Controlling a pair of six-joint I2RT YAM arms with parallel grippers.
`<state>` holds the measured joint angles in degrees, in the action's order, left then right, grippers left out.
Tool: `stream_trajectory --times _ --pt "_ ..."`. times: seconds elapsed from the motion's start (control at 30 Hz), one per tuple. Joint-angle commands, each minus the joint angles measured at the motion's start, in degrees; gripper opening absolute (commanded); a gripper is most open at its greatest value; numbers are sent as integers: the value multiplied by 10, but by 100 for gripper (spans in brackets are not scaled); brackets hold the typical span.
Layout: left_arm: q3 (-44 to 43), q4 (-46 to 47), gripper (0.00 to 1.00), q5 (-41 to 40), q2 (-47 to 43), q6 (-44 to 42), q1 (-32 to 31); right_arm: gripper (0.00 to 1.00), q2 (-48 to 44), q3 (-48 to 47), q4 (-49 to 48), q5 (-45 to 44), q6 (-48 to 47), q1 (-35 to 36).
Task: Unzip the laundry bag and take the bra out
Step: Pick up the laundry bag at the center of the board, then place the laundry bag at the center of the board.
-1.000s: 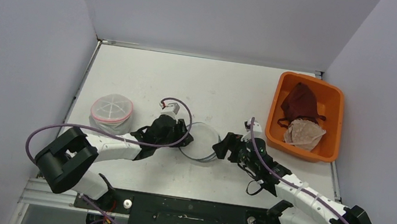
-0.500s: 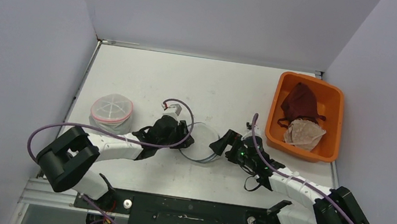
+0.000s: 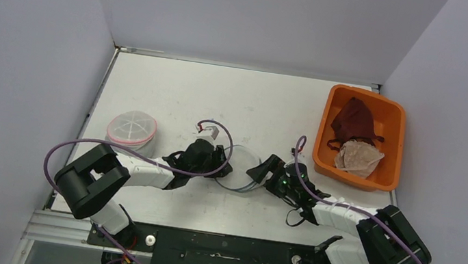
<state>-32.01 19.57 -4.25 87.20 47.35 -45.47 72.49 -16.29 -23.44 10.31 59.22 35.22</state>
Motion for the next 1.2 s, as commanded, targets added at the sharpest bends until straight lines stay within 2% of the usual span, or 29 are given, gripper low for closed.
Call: stream_trajectory --times 0.0,0.2,0.3,0.47,0.63,0.73,0.87,1.0,1.17 --pt "-10 27 42 5 11 -6 -7 78 38 -14 -64 3 10 -1" --pt "-4 34 42 6 13 -3 -10 47 69 -21 -89 4 12 8" --pt "-1 37 42 10 9 0 -11 35 67 -18 -96 3 10 11" --pt "0 31 42 12 -10 4 -11 7 43 -17 -91 1 1 12" --pt "-4 -33 42 -1 -94 7 -9 5 -25 -45 -13 -6 -38 10" --pt "-10 -99 43 -27 -169 8 -1 5 -74 -91 80 -32 -82 1" --pt "-9 -163 47 -52 -292 5 14 5 -100 -149 152 -47 -122 -50" --pt "0 -209 51 -75 -389 7 20 5 -71 -205 170 -58 -150 -127" --pt "23 -239 52 -85 -462 19 23 5 53 -309 153 -85 -159 -182"
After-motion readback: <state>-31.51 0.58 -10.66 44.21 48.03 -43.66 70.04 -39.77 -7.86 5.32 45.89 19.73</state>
